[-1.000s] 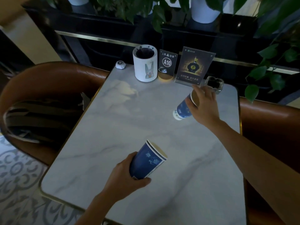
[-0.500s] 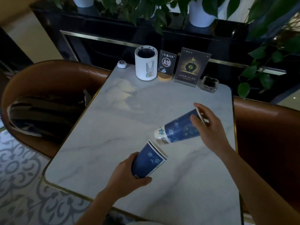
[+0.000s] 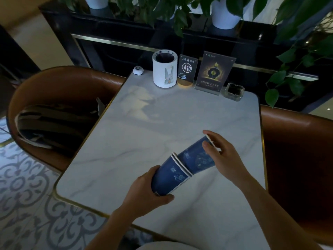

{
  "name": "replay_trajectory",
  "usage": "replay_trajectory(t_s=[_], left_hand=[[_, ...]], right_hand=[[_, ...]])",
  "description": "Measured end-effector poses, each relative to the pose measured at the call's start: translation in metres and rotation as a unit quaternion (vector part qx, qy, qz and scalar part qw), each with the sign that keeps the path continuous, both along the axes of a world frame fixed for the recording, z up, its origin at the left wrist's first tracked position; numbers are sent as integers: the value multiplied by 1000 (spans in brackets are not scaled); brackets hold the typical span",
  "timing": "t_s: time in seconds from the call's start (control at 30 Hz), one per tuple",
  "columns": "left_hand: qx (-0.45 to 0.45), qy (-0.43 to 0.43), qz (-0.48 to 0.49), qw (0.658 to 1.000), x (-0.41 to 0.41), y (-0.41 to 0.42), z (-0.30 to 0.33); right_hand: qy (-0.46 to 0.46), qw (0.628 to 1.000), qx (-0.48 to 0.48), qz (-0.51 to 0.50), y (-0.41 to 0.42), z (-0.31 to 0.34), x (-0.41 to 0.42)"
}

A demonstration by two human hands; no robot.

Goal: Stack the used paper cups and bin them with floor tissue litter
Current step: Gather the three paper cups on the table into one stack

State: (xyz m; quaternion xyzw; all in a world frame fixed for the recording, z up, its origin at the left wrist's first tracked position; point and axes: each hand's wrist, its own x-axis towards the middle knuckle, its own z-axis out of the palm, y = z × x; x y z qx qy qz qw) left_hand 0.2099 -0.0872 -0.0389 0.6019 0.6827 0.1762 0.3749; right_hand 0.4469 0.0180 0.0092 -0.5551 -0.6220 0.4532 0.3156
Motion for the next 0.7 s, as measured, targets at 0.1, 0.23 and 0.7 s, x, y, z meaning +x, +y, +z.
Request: replay_trajectory(t_s=[0.1, 0.23, 0.7], left_hand=[[3, 7, -13, 1000, 1, -2, 2], [8, 19, -31, 999, 3, -4, 6], [17, 33, -78, 996, 16, -1, 16]], right_hand=[[1, 1000, -14, 12, -6, -3, -7], [9, 998, -43, 37, -13, -8, -15], [37, 991, -107, 72, -36, -11, -35]])
